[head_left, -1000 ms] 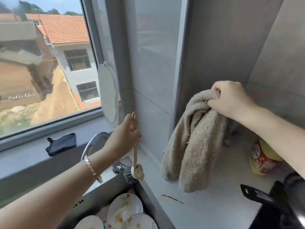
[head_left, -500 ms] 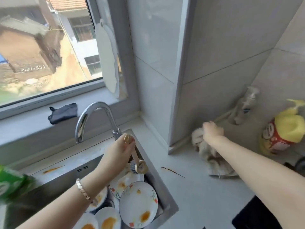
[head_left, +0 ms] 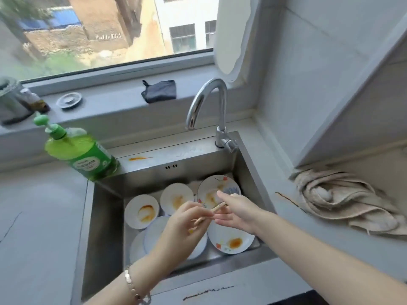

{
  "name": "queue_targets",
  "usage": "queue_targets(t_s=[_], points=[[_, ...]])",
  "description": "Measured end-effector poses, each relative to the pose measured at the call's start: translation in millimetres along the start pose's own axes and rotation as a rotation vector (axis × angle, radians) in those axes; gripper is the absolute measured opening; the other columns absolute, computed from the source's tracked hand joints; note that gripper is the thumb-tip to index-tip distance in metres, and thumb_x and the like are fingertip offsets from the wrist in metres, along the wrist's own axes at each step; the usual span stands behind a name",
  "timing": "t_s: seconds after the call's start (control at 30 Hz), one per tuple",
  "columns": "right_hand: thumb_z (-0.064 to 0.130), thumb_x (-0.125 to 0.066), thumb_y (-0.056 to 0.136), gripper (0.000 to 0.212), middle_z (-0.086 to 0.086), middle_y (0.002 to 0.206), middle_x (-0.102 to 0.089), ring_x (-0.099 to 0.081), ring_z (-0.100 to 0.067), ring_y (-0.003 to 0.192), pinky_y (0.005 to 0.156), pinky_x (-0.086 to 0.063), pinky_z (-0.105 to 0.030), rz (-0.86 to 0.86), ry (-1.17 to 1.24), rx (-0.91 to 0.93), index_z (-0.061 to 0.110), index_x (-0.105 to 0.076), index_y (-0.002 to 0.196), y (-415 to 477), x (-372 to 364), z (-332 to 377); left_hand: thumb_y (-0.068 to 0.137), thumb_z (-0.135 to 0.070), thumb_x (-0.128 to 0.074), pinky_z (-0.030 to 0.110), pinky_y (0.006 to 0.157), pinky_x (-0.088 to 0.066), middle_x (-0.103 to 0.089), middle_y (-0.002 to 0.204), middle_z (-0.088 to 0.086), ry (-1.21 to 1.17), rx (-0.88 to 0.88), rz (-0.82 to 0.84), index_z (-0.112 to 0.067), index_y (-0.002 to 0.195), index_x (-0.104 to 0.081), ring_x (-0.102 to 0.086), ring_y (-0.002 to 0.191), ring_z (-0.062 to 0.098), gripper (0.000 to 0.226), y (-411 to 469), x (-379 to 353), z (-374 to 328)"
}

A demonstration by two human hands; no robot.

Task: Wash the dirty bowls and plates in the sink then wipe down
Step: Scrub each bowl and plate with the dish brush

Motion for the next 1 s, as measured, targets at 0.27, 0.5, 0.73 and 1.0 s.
queue_targets(t_s=[0.27,0.5,0.73,1.0], points=[[-0.006,-0.038,0.093,0.029,-0.010,0.072,-0.049,-0.053,-0.019,0.060,0.055,-0.053,-0.028,-0.237,-0.184,0.066,0.011,-0.046,0.116,56,-82,-78,0.083,-0.026,-0.069,0.010,0.096,-0.038,-0.051,0.121,-0.013,-0.063,0.460,0.337,-0.038,0.122,-0.045,-0.048,0.112,-0.007,0.047,-90,53,132],[0.000,-0.052,0.085,0.045,-0.002,0.060,-0.046,-0.040,-0.015,0.052,0.052,-0.034,-0.026,-0.253,-0.743,0.185,0.022,-0.059,0.123,76,-78,-112,0.093,-0.027,-0.053,0.028,0.093,-0.042,-0.049,0.131,0.014,-0.086,1.016,0.154,-0.011,0.147,-0.020,-0.053,0.111,0.024,0.065,-93,60,286],[0.011,-0.054,0.089,0.034,-0.009,0.079,-0.066,-0.059,-0.019,0.074,0.056,-0.037,-0.013,-0.281,-0.922,0.265,0.034,-0.065,0.112,64,-63,-112,0.091,0.006,-0.036,0.028,0.058,-0.054,-0.051,0.106,0.012,-0.545,1.140,-0.010,-0.010,0.136,-0.036,-0.055,0.087,0.029,0.048,-82,15,324],[0.013,-0.051,0.093,0.035,0.008,0.089,-0.055,-0.053,-0.009,0.084,0.074,-0.039,-0.015,-0.181,-1.207,0.429,0.032,-0.060,0.122,45,-75,-95,0.086,0.005,-0.043,0.028,0.051,-0.057,-0.058,0.090,0.014,-0.672,1.165,-0.148,-0.016,0.112,-0.041,-0.060,0.063,0.026,0.033,-85,41,273]])
Point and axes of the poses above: each hand's wrist, its own y-axis towards the middle knuckle, its own x-axis out of the back of the hand, z = x × y, the point moved 4 cm from there along y, towards the middle knuckle
